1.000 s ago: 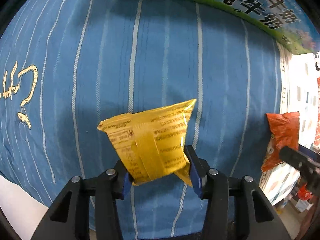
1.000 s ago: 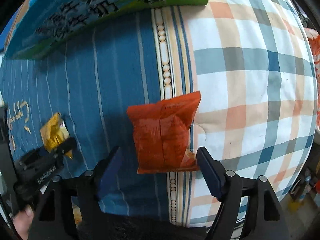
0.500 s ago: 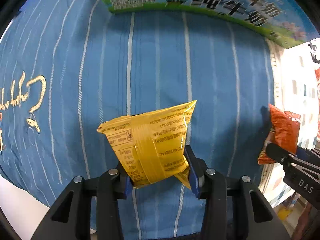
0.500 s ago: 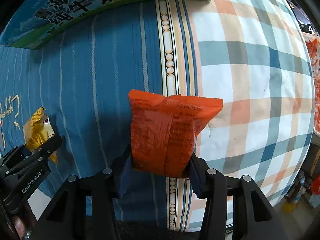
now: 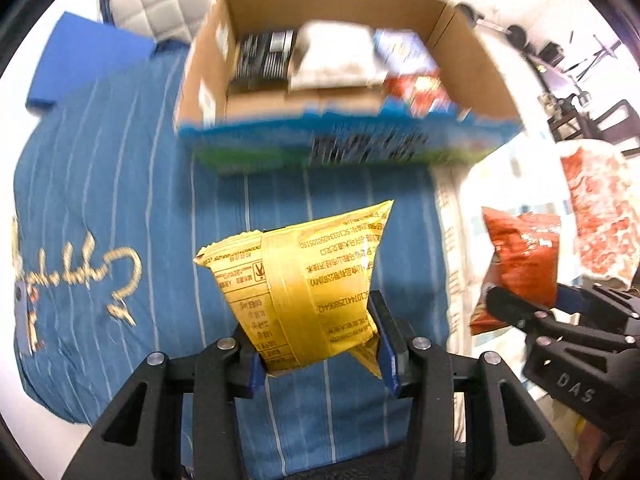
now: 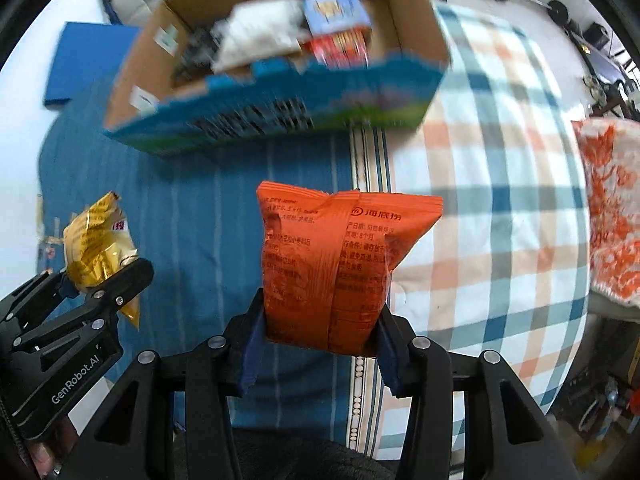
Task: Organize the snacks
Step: 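Carry both packs into the box and open both grippers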
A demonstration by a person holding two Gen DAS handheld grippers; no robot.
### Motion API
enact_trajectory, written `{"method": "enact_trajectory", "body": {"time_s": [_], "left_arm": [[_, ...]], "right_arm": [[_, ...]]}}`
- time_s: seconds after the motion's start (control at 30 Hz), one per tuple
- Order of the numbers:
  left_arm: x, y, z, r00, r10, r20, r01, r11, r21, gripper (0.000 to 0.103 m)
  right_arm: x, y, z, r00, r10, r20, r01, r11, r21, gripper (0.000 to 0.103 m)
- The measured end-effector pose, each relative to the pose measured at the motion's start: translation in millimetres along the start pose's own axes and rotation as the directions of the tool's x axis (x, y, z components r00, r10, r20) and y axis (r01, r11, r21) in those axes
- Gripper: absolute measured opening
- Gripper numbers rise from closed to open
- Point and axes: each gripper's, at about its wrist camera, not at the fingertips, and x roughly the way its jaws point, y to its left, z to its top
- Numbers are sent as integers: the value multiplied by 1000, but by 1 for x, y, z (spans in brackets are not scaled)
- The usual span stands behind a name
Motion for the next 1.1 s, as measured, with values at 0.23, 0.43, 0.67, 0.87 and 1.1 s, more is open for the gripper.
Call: {"method": "enact_trajectory", "body": {"time_s": [0.23, 0.43, 0.67, 0.87, 1.1], "left_arm": [[-59, 16, 45, 992, -20, 127, 17, 1000, 25, 41], [-78, 25, 90, 982, -3, 191, -2, 1000, 29, 41], [-73, 39, 140, 978, 15, 209, -22, 999, 30, 41], [-37, 54, 181, 990, 25, 139, -28, 999, 23, 41], [16, 73, 214, 1000, 8, 7, -8, 1000, -8, 41]], "right_arm": [[-51, 10, 44, 993, 65, 100, -62, 998, -30, 50], [-69, 14, 89, 984, 86, 156, -80, 996, -42, 50], [-70, 22, 145, 980, 88, 178, -78, 995, -61, 50], [-47, 24, 190, 986, 79, 146, -70, 996, -62, 50], [7, 22, 228, 996, 71, 63, -67, 996, -64, 50]]}}
